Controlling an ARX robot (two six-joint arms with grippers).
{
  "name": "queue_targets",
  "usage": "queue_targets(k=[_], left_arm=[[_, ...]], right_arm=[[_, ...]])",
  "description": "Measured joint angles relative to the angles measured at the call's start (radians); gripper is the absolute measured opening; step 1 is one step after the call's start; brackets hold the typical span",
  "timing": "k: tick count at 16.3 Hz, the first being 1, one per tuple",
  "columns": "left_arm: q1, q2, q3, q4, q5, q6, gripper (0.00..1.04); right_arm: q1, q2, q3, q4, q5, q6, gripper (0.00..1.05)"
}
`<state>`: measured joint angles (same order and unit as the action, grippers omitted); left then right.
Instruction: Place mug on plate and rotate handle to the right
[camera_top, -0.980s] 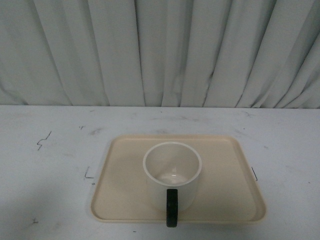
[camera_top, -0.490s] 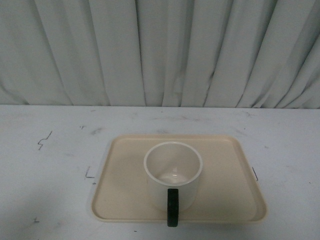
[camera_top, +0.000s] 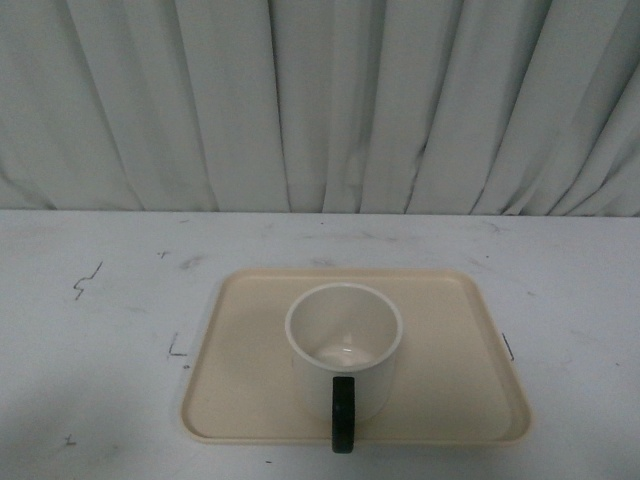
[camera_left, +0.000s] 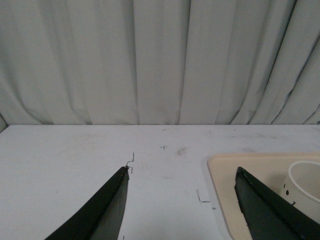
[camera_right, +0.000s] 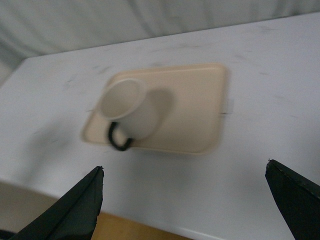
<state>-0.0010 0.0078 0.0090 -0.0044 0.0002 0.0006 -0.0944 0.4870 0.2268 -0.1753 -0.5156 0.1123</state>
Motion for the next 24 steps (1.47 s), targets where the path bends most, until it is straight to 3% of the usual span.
queue_targets(k=[1, 3, 4, 9, 14, 18, 23, 24], left_arm=[[0.0, 0.0, 0.0, 0.0, 0.0, 0.0, 0.75], [0.0, 0.0, 0.0, 0.0, 0.0, 0.0, 0.97], [0.0, 0.0, 0.0, 0.0, 0.0, 0.0, 0.99], [0.0, 0.0, 0.0, 0.0, 0.0, 0.0, 0.98], [0.0, 0.0, 0.0, 0.0, 0.0, 0.0, 0.98], [0.0, 0.0, 0.0, 0.0, 0.0, 0.0, 0.98], [0.0, 0.0, 0.0, 0.0, 0.0, 0.0, 0.98], [0.0, 0.0, 0.0, 0.0, 0.0, 0.0, 0.98]], right_arm=[[0.052, 0.079, 0.043, 0.03, -0.014, 0.0, 0.98], [0.155, 0.306, 0.2, 0.021, 0.068, -0.013, 0.98], [0.209, 0.425, 0.273, 0.016, 0.135, -0.018, 0.98], [0.385, 0.895, 0.637, -0.132, 0.277, -0.006, 0.98], [0.451, 1.351, 0.947, -0.243, 0.342, 0.124, 0.98], [0.502, 1.464, 1.061, -0.273, 0.346, 0.197, 0.98], [0.546, 1.573, 1.153, -0.335, 0.423, 0.219, 0.98], [0.547, 1.59, 1.164, -0.345, 0.426, 0.222, 0.9]])
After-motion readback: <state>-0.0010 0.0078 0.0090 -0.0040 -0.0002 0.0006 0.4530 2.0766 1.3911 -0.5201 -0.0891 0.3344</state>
